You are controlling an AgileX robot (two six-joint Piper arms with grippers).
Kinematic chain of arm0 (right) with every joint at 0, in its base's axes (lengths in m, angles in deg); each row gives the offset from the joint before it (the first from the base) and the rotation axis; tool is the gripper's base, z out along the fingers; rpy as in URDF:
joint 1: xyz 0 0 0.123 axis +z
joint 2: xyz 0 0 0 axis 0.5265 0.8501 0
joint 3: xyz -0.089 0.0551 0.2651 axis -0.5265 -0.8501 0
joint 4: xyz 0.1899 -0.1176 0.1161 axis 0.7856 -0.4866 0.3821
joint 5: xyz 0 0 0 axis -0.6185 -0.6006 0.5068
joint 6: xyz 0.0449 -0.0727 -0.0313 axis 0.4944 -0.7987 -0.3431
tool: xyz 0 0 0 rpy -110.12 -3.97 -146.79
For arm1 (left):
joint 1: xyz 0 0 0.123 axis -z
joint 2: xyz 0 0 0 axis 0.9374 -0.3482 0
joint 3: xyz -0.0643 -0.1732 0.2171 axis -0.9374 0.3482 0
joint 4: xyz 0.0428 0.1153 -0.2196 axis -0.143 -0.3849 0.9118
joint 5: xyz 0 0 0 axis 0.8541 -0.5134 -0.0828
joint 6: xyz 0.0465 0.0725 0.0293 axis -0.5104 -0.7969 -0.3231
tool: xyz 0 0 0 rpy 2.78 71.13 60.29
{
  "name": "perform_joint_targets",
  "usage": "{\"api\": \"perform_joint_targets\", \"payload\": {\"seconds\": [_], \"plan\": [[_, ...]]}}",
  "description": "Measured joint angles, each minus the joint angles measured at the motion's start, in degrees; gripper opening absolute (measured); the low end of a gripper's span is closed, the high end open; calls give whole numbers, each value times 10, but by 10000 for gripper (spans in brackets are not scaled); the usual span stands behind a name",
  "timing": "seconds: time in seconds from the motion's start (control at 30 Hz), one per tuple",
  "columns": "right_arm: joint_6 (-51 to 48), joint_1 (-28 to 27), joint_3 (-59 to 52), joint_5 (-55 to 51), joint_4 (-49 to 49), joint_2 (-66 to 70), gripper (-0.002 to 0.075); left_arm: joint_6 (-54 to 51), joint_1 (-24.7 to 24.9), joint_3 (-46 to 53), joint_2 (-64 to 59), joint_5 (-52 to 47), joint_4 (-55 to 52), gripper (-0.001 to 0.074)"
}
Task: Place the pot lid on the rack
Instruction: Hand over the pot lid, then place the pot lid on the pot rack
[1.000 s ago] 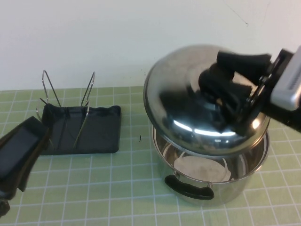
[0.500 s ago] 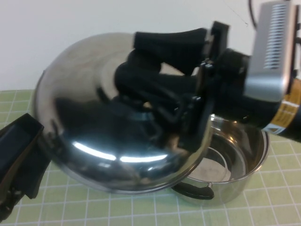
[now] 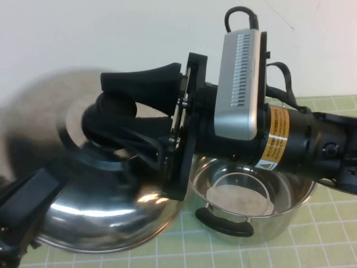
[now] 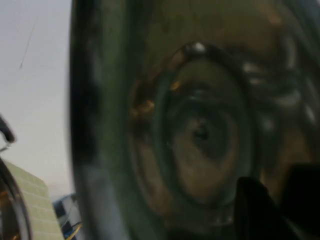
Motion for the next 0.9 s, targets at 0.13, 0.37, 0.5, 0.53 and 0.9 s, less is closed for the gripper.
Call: {"api": "perform_joint_targets", "payload": {"seconds": [0.13, 0.37, 0.5, 0.53, 0.9], "plan": [[6, 0, 0, 4, -2, 7, 343, -31, 0, -4, 0, 24, 7, 92], [11, 0, 0, 20, 2, 7, 435, -26, 0, -5, 0, 23, 0, 92], [-31, 0, 10, 35, 12, 6, 576, -22, 0, -10, -1, -1, -21, 92], [-41, 0, 13, 35, 13, 5, 589, -21, 0, -18, -1, -8, -28, 92], [-157, 0, 27, -178, -70, -153, 337, 47, 0, -236, -53, -245, -386, 91]]}}
